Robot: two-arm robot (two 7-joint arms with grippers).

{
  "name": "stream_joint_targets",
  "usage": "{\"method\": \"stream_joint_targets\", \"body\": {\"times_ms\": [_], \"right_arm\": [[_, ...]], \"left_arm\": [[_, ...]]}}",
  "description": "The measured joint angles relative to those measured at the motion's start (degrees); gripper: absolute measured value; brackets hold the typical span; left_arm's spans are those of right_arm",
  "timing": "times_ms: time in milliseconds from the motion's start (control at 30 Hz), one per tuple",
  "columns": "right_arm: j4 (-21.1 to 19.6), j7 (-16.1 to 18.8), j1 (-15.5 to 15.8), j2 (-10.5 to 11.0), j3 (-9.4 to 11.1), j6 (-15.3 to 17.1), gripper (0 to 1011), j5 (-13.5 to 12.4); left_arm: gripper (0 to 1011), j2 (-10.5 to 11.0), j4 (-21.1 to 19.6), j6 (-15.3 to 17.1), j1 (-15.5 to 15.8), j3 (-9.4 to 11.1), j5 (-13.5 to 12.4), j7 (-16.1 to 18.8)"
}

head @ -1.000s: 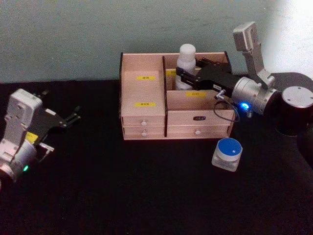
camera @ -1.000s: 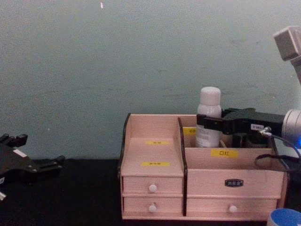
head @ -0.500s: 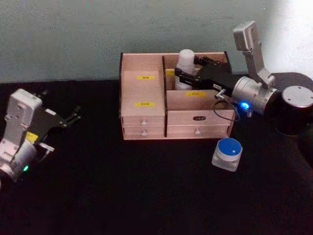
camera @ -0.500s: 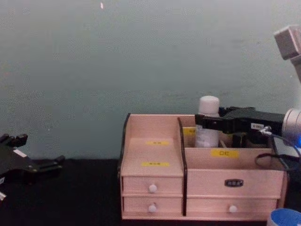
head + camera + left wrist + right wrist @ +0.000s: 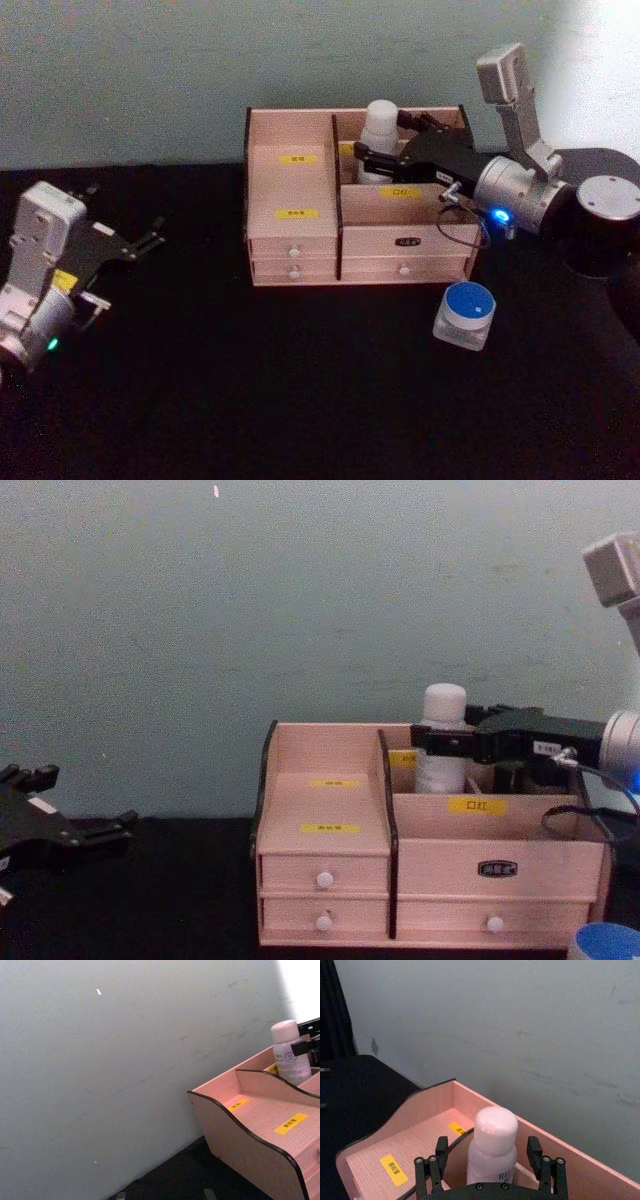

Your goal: Pick up the facial cleanser and watermelon frost from the table and place them into the tiered storage box.

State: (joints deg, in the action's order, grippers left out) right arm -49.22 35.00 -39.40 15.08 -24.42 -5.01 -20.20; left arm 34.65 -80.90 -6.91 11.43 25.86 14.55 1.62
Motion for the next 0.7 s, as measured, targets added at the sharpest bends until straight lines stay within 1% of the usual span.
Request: {"method": "stream_joint_targets", "body": {"times_ms": [133,167,233,267,300,333,367,400,433,467,567,600,667,700], "right_arm": [[-3.19,-0.57,1.34,0.91,0.4,0.23,1000,0.0],[-4.93,-0.8,2.13,1.48,0.71,0.56,1000,-0.15],[-6.71,-1.04,2.97,2.08,1.04,0.97,1000,-0.4],[-8.87,-1.23,4.01,2.83,1.44,1.51,1000,-0.78],[-10.06,-1.33,4.59,3.26,1.66,1.82,1000,-1.03],[-12.72,-1.49,5.97,4.28,2.18,2.66,1000,-1.61],[-12.72,-1.49,5.97,4.28,2.18,2.66,1000,-1.61],[-15.8,-1.62,7.64,5.51,2.72,3.62,1000,-2.3],[-17.41,-1.72,8.52,6.19,3.01,4.05,1000,-2.68],[-20.54,-1.97,10.34,7.51,3.63,5.1,1000,-3.5],[-25.14,-2.34,13.21,9.59,4.66,6.85,1000,-4.9],[-28.27,-2.59,15.43,11.18,5.4,8.19,1000,-6.06],[-31.21,-2.9,17.46,12.62,6.11,9.39,1000,-7.0],[-34.46,-3.28,19.91,14.42,6.92,10.83,1000,-8.04]], "left_arm": [[1001,0.0,0.0,0.0,0.0,0.0,0.0,0.0],[1001,0.0,0.0,0.0,0.0,0.0,0.0,0.0],[1001,0.0,0.0,0.0,0.0,0.0,0.0,0.0],[1001,0.0,0.0,0.0,0.0,0.0,0.0,0.0],[1001,0.0,0.0,0.0,0.0,0.0,0.0,0.0],[1001,0.0,0.0,0.0,0.0,0.0,0.0,0.0],[1001,0.0,0.0,0.0,0.0,0.0,0.0,0.0],[1001,0.0,0.0,0.0,0.0,0.0,0.0,0.0],[1001,0.0,0.0,0.0,0.0,0.0,0.0,0.0],[1001,0.0,0.0,0.0,0.0,0.0,0.0,0.0],[1001,0.0,0.0,0.0,0.0,0.0,0.0,0.0],[1001,0.0,0.0,0.0,0.0,0.0,0.0,0.0],[1001,0.0,0.0,0.0,0.0,0.0,0.0,0.0],[1001,0.0,0.0,0.0,0.0,0.0,0.0,0.0]]}}
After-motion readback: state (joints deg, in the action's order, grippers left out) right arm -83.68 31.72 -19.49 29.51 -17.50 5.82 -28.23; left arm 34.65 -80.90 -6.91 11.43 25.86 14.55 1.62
